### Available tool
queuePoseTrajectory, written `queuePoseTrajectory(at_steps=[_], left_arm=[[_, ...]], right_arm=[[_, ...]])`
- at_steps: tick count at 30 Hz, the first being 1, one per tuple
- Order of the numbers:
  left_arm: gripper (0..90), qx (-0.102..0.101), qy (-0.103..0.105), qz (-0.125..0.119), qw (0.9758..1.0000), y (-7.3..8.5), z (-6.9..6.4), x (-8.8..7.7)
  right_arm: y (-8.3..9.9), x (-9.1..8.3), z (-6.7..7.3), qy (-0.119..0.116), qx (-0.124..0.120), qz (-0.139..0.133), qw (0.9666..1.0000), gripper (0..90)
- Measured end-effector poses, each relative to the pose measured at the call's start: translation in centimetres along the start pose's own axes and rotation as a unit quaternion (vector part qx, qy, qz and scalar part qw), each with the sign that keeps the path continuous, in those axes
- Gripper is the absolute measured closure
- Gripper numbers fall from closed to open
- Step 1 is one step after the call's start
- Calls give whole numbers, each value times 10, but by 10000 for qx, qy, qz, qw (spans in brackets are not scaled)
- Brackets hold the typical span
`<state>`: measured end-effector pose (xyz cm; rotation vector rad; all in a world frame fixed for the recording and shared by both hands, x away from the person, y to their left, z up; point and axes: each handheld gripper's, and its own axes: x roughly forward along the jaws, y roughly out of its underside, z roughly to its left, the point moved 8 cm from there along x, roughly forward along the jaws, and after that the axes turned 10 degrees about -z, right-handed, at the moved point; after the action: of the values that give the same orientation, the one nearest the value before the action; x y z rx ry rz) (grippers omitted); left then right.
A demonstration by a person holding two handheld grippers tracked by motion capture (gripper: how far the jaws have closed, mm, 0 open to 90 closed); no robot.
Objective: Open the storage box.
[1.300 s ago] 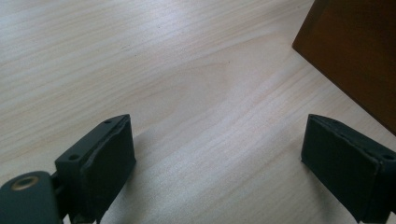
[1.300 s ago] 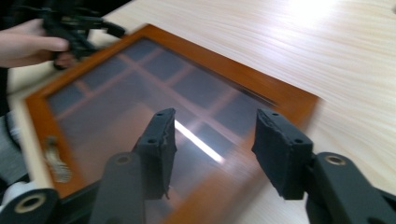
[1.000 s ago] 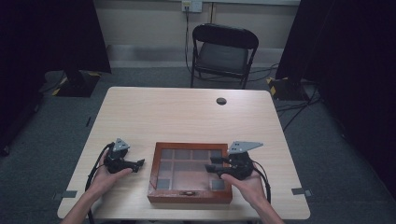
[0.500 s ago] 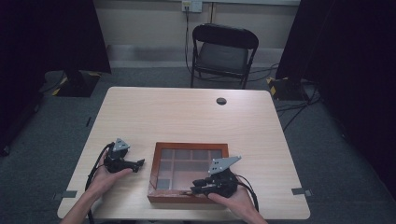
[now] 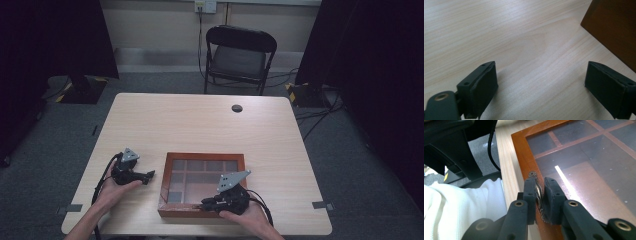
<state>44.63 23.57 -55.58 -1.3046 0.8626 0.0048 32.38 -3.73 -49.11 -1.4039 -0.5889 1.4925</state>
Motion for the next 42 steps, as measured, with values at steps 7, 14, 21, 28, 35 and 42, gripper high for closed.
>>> queuePoseTrajectory(at_steps=[7,14,21,28,35,42], left_arm=[[156,-19,7,69,10000,0,-2,-3],[160,34,143,-92,9998,-6,-6,-8],[165,93,330,-481,9983,-19,-19,-20],[163,49,640,-658,9958,-25,-29,-26],[182,176,884,-920,9917,-33,-42,-33],[187,149,1006,-966,9901,-35,-47,-35]], right_arm=[[-1,0,0,-57,-1,8,10000,822],[-2,-1,0,-156,-88,99,9998,826],[-10,-5,0,-224,-57,23,9997,829],[-22,-12,-1,-274,20,-65,9996,829],[-30,-16,-2,-307,22,-35,9995,828],[-42,-20,-3,-311,-20,-138,9994,828]])
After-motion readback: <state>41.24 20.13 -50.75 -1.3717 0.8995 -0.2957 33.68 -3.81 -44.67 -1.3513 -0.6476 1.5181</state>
